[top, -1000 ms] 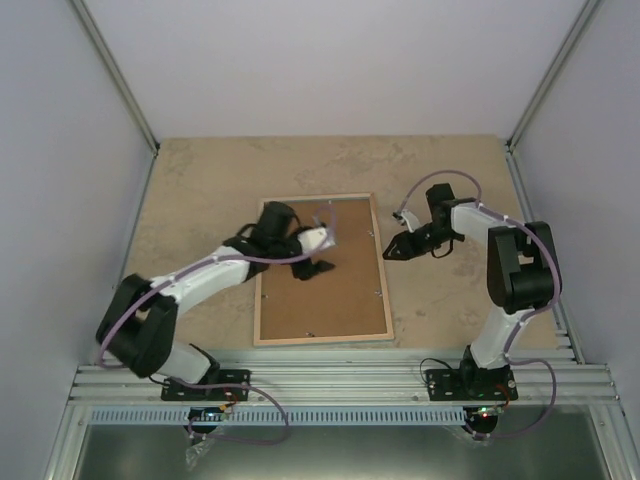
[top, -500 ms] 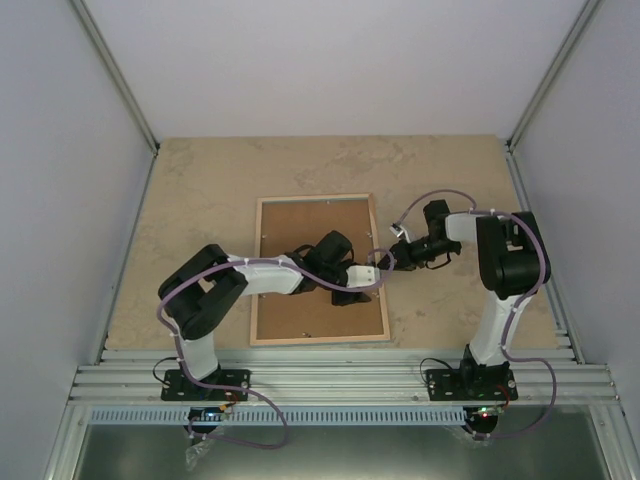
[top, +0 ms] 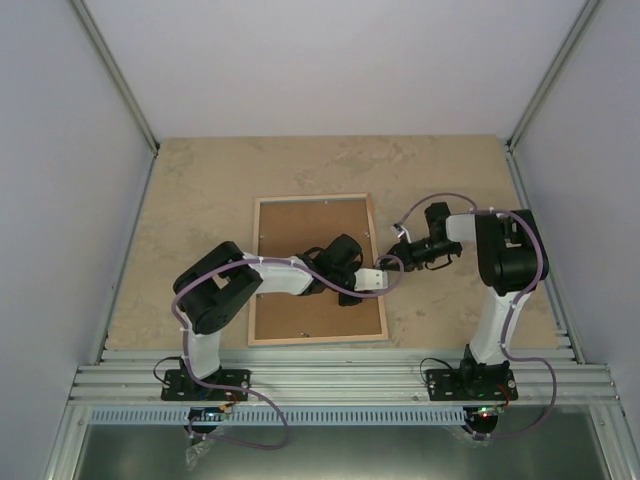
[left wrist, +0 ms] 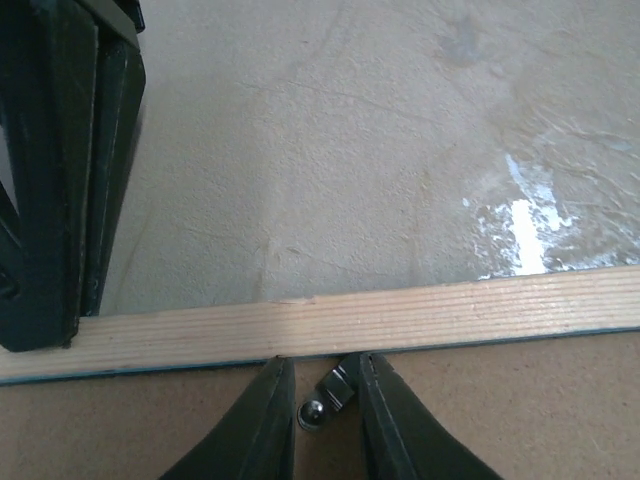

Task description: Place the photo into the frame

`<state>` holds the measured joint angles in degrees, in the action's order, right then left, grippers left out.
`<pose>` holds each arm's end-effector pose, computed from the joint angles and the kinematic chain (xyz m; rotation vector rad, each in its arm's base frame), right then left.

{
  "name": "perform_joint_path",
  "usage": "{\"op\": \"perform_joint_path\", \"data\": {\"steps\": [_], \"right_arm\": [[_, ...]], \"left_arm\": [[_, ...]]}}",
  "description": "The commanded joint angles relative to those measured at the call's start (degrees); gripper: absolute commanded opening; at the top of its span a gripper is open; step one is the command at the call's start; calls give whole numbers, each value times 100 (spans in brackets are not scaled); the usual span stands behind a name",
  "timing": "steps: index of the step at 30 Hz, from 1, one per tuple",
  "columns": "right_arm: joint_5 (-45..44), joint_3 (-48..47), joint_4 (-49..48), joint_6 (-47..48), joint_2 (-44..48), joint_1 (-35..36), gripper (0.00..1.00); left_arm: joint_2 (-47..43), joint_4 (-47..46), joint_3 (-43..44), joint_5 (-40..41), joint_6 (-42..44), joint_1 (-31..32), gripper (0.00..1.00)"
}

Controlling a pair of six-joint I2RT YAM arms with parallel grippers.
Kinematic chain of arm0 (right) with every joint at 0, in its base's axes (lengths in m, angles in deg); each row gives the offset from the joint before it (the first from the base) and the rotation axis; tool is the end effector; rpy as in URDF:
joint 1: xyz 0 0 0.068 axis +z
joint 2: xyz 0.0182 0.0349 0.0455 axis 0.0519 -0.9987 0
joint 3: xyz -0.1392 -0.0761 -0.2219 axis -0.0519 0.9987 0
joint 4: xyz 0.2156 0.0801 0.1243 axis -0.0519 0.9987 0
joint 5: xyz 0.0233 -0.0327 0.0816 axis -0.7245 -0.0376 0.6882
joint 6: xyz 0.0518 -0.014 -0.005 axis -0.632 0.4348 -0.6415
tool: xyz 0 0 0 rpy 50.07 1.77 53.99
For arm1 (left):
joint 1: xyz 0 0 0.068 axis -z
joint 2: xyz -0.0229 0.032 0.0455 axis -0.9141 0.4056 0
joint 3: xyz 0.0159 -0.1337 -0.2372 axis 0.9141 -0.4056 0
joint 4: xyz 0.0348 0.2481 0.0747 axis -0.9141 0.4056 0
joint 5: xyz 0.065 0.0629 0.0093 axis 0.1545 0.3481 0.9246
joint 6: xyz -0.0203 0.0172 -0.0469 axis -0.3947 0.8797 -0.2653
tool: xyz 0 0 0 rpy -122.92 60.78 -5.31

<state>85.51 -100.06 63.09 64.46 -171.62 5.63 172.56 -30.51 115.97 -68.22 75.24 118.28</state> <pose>0.3114 0.0776 0.0919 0.3004 -2.7187 -1.5063 0.2160 -0.3006 0.1237 1.7795 1.6475 -0.6199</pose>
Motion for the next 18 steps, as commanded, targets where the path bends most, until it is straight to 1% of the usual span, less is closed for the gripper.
{"op": "perform_joint_path", "data": {"steps": [1,6,11,13,16,18], "right_arm": [[-532,223,-191,-10,-363,63,11],[-482,359,-303,-54,-334,63,2],[-499,514,-411,-50,-277,63,1],[-488,520,-422,-49,-231,63,0],[-485,549,-425,-20,-143,63,0],[-485,574,-438,-7,-101,63,1]], "left_arm": [[505,282,14,605,70,53,16],[479,13,-168,1164,-467,53,0],[261,-349,-344,1255,-875,53,0],[119,-380,-332,1147,-918,44,3],[-167,-495,-411,1016,-840,-10,14],[-319,-425,-424,872,-587,-109,17]]}}
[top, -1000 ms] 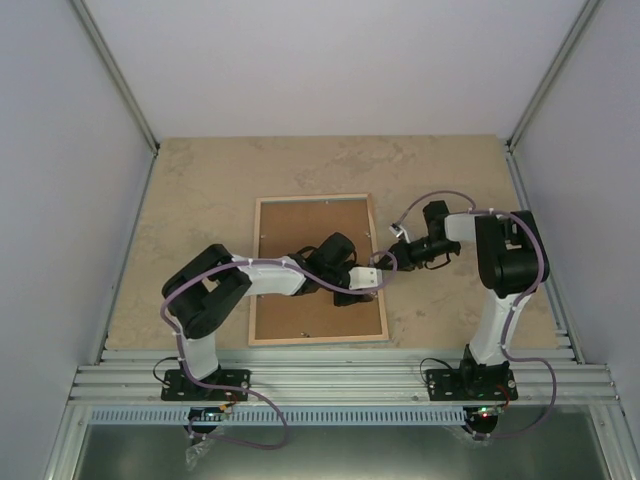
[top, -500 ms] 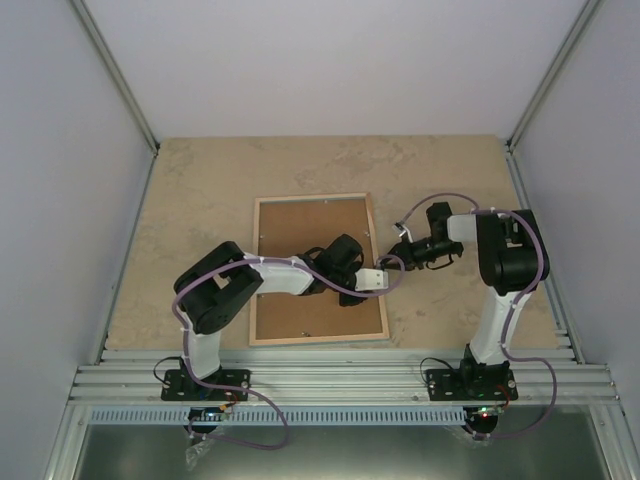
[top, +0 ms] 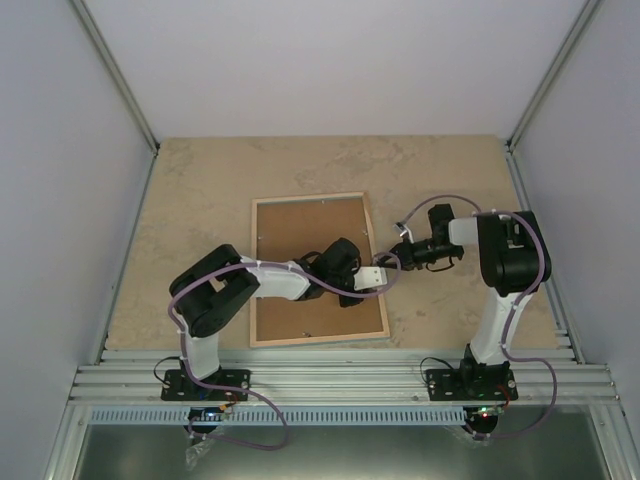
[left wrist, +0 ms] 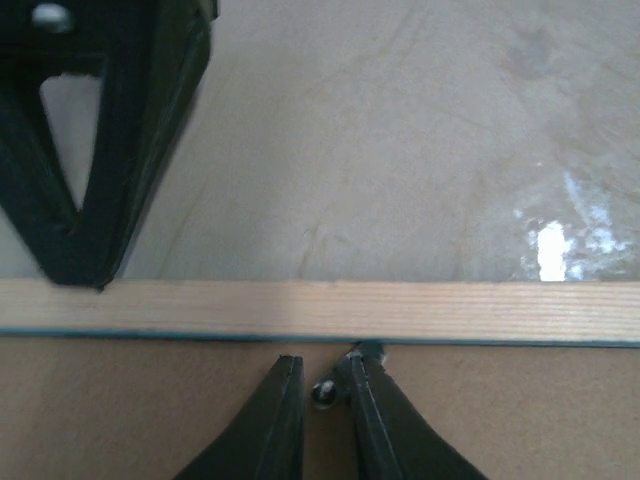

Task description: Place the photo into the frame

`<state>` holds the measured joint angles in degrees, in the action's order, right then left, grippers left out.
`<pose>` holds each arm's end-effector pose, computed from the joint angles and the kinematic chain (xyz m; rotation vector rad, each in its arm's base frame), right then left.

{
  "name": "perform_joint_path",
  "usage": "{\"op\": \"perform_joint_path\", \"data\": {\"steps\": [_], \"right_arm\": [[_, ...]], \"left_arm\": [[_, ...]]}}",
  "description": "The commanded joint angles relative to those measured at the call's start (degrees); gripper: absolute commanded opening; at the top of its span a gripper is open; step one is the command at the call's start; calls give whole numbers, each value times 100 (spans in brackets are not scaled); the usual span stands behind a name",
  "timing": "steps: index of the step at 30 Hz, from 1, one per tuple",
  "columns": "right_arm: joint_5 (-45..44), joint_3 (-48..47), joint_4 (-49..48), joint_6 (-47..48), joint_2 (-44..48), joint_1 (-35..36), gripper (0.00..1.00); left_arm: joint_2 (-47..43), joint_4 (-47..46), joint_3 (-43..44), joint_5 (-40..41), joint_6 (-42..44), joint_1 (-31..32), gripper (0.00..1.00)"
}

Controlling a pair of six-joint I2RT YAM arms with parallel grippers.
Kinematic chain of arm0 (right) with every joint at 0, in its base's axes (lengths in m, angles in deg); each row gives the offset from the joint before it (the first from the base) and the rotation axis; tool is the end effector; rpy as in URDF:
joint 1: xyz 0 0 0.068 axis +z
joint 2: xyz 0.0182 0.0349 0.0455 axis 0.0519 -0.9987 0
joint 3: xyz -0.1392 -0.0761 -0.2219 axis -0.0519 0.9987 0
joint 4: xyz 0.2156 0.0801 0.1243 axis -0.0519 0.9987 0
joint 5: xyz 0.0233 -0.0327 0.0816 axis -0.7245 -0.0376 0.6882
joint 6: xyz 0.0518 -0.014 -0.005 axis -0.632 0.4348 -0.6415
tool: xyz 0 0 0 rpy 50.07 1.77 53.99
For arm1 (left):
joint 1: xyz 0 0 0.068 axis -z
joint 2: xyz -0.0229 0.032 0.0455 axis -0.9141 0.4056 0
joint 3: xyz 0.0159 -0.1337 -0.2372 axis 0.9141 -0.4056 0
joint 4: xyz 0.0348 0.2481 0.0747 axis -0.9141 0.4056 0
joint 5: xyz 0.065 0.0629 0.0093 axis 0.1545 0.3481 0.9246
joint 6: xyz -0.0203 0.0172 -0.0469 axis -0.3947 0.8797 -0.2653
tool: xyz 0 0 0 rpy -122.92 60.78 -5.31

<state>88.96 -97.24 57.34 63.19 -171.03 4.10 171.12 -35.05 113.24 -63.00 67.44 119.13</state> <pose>0.3096 0.0699 0.0881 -0.2788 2.6605 1.5831 0.2111 -0.2981 0.1248 1.6311 1.7493 -0.5813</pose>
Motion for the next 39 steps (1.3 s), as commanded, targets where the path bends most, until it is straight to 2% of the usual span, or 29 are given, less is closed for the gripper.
{"op": "perform_joint_path", "data": {"steps": [1,5,14,19,24,28,33,37,39], "right_arm": [[-824,301,124,119,-147,216,1],[-798,309,101,145,-178,216,1],[-597,385,72,236,-217,216,1],[-518,386,95,289,-368,207,1],[-496,355,129,312,-481,174,1],[-524,383,97,327,-234,139,1],[-527,538,16,349,451,11,13],[-627,646,75,395,629,-13,16],[-668,694,47,381,576,-8,17]], "left_arm": [[-205,147,-129,317,342,-225,17],[-146,540,0,334,782,-243,17],[35,895,13,19,1575,-5,28],[313,1183,282,36,1429,38,23],[144,1303,67,-210,1765,34,31],[-175,1224,-91,-251,1855,-66,33],[-535,1138,-161,-238,2077,-202,36],[-645,1351,-303,-438,2639,-208,49],[-585,1297,-332,-428,2789,-207,50]]}}
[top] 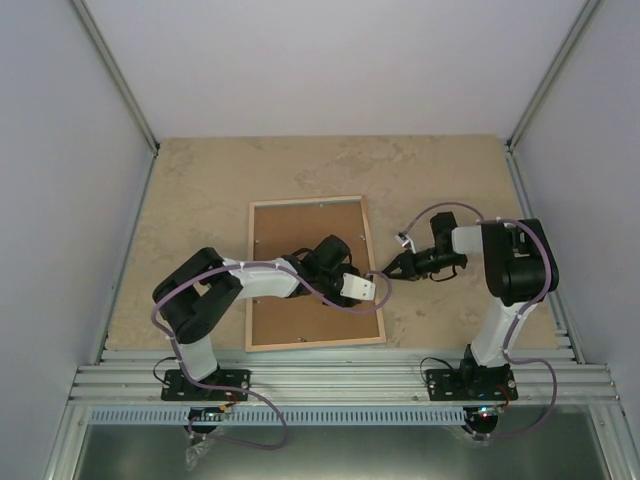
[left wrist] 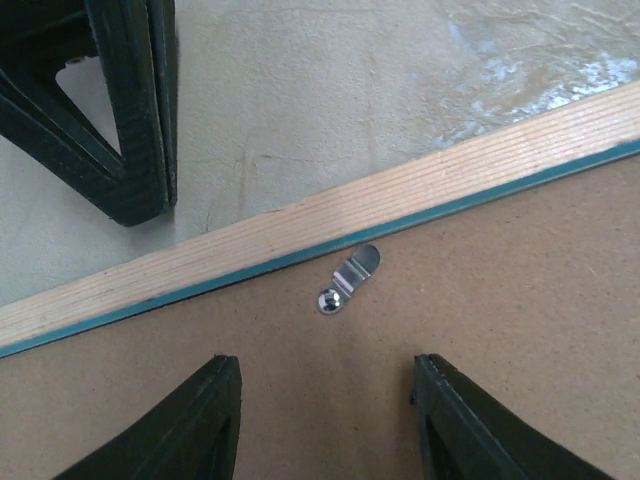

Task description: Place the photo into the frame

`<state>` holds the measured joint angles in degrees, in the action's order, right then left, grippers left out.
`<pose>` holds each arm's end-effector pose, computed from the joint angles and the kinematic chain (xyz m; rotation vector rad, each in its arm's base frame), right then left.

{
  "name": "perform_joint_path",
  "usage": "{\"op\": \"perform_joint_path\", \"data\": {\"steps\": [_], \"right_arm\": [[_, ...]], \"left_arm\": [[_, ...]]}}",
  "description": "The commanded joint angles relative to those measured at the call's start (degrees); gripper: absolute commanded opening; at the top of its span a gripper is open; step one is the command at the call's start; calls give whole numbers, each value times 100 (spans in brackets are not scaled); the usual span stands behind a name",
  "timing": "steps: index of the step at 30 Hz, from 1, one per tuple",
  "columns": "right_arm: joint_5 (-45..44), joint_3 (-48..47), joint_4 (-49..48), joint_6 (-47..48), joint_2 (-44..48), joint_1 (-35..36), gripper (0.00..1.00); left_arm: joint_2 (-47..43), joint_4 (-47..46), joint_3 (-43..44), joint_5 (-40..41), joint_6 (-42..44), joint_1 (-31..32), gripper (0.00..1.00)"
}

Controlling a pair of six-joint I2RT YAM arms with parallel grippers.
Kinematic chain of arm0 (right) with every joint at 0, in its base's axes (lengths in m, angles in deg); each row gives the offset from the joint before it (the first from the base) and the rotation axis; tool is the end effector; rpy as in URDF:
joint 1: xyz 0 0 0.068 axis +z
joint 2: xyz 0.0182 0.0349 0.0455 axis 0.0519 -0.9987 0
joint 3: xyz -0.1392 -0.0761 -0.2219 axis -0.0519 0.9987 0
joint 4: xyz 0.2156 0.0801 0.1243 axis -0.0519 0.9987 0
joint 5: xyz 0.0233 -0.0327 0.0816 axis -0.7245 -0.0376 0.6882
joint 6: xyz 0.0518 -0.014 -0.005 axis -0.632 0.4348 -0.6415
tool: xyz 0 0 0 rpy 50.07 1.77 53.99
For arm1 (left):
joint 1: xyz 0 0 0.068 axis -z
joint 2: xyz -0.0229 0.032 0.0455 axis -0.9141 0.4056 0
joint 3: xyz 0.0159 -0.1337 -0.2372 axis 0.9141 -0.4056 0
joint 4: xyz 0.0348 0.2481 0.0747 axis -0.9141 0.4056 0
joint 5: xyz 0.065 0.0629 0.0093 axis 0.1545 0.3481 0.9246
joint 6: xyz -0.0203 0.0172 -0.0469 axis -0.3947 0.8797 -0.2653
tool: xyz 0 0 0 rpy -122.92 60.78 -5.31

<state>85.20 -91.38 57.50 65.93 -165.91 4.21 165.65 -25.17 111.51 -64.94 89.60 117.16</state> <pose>0.2843 0.0661 0.0922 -0.3330 2.6949 1.4872 0.2059 -0.2735 0.1365 1.9528 1.4763 -0.4339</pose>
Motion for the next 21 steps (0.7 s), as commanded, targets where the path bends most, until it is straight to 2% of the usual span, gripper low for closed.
{"op": "perform_joint_path", "data": {"steps": [1,8,11,13,17,21], "right_arm": [[-298,101,14,91,17,-23,17],[-74,-100,95,15,-496,-28,13],[-123,-30,14,-60,-457,-11,12],[-141,8,-4,-100,-418,9,12],[-119,69,-54,-105,-439,108,9],[-120,52,-13,-52,-533,204,6]], "left_arm": [[12,230,-140,-212,583,-6,50],[488,-376,149,-29,123,227,52],[587,-688,26,29,61,340,59],[683,-826,16,202,18,378,59],[846,-1146,-32,776,-121,384,52],[855,-1375,-166,983,-224,384,38]]}}
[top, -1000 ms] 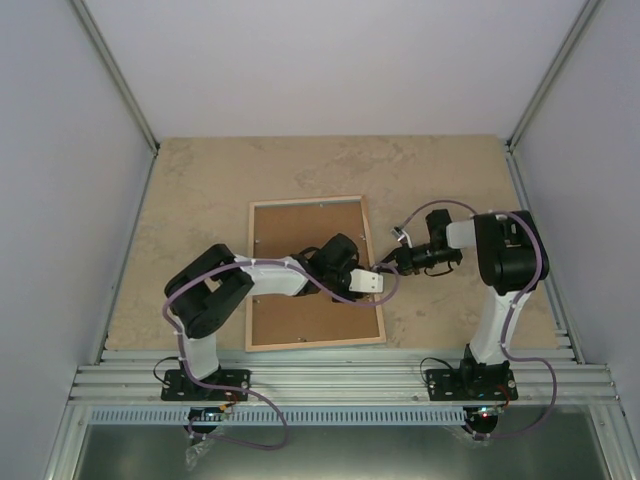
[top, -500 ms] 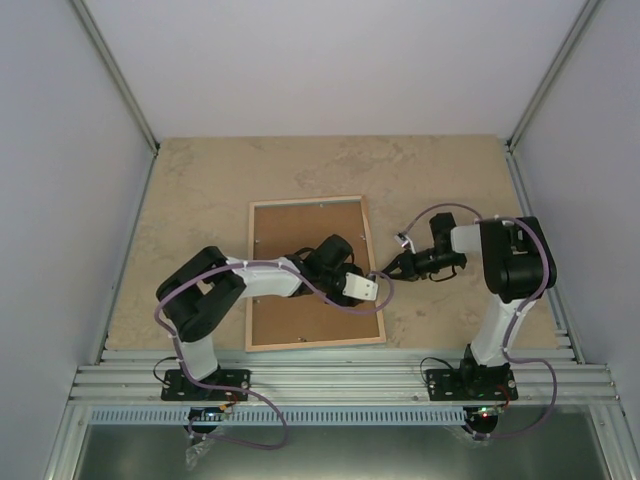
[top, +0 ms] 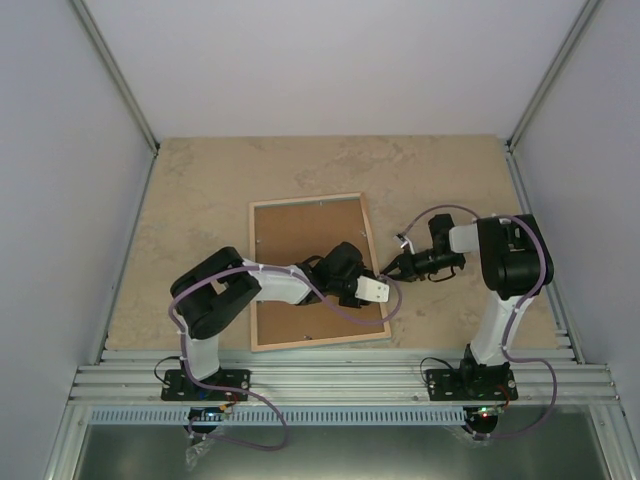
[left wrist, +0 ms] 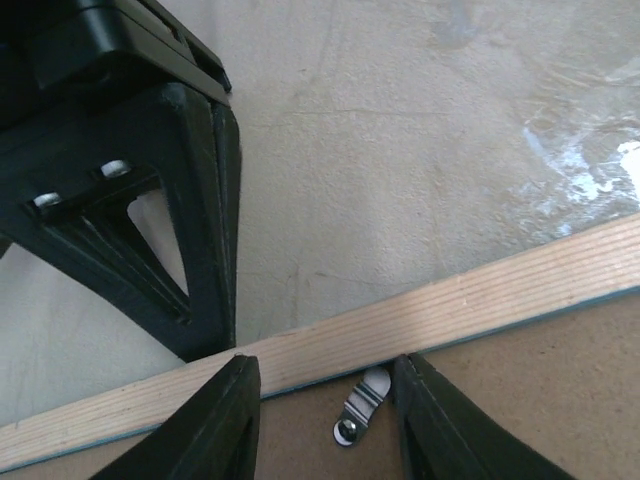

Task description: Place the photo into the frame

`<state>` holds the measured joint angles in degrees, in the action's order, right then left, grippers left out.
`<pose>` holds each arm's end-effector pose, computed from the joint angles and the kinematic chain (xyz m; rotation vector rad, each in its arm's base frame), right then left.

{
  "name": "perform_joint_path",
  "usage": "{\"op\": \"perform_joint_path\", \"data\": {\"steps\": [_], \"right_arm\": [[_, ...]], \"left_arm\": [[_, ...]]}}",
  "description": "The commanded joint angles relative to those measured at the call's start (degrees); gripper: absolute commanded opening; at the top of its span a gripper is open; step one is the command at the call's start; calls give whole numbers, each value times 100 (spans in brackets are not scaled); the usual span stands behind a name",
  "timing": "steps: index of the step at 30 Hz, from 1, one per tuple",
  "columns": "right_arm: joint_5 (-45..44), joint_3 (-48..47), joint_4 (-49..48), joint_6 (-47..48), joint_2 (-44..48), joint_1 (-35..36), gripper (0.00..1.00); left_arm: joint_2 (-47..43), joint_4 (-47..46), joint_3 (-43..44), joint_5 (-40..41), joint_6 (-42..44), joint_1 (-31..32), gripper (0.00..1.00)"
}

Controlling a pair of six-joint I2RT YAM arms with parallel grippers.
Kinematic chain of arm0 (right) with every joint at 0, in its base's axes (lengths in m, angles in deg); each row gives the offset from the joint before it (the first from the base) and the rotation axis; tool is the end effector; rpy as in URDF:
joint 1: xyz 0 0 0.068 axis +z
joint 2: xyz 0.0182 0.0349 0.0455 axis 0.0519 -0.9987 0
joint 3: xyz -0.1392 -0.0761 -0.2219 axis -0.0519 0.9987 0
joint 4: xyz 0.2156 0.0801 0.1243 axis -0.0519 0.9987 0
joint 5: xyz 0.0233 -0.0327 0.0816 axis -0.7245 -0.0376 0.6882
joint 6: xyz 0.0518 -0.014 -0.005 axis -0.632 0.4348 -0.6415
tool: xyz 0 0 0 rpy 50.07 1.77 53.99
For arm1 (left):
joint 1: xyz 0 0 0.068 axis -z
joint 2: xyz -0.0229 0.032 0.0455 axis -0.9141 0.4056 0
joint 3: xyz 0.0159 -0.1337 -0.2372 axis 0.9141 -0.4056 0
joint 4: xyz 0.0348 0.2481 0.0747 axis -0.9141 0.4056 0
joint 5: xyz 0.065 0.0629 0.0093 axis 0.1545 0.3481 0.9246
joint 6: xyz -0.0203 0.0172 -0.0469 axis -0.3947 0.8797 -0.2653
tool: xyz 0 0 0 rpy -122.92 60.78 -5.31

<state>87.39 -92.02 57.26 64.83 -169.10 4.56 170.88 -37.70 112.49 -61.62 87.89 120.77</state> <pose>0.2856 0.0688 0.0803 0.2877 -2.7082 -1.5590 0.2034 -0.3039 0.1261 1.8753 1.3662 -0.3936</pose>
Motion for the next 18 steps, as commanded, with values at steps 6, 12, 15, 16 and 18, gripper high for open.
{"op": "perform_joint_path", "data": {"steps": [6,12,15,16,18], "right_arm": [[-345,-59,225,257,-132,134,5],[-493,11,-58,272,974,-458,19],[-552,104,9,503,1311,-681,24],[-609,169,28,538,1390,-808,28],[-572,245,-20,462,1453,-883,33]], "left_arm": [[291,65,-190,606,72,16,38],[569,220,227,863,-591,-169,36],[693,229,398,910,-892,-334,35],[719,232,459,921,-976,-382,35],[756,353,634,820,-1116,-486,36]]}}
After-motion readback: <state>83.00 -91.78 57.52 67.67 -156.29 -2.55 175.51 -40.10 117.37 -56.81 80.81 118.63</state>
